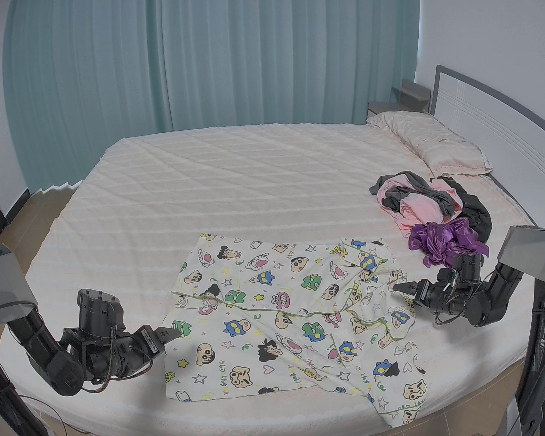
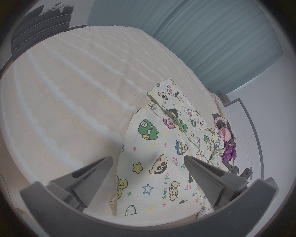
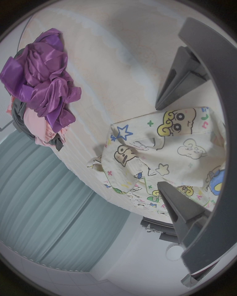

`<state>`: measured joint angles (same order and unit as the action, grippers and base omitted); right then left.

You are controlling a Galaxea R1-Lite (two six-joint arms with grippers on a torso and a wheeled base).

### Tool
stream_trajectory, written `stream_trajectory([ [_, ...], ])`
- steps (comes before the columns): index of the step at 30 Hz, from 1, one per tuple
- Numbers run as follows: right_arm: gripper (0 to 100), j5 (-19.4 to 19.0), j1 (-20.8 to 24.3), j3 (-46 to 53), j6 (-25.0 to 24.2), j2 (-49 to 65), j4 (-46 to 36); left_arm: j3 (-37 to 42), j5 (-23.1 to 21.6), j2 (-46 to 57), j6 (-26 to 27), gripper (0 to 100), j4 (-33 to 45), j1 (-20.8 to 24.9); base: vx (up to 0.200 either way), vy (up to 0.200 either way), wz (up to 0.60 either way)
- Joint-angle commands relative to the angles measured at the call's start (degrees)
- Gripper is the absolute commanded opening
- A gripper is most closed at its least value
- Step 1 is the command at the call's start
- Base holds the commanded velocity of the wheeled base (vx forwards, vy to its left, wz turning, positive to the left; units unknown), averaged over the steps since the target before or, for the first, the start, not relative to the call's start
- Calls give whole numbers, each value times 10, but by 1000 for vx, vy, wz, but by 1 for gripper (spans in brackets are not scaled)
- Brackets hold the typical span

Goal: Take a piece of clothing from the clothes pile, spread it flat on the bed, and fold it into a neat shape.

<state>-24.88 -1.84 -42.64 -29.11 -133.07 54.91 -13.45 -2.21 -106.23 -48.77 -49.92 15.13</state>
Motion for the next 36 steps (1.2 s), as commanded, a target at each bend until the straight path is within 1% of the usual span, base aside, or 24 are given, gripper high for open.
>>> stream_trajectory([
  [1,0,1,0,3,-14,-18,13,-1,0,-1,0,100,0,0,0,0,0],
  [17,0,0,-10,34,-16,23,13,1,0,0,0,100,0,2,0,0,0],
  [27,0,0,-79,31,-8,34,12,5,1,-13,2,100,-1,5,0,0,0],
  [36,0,0,-111,9,-5,19,13,5,0,-23,2,100,-1,5,0,0,0],
])
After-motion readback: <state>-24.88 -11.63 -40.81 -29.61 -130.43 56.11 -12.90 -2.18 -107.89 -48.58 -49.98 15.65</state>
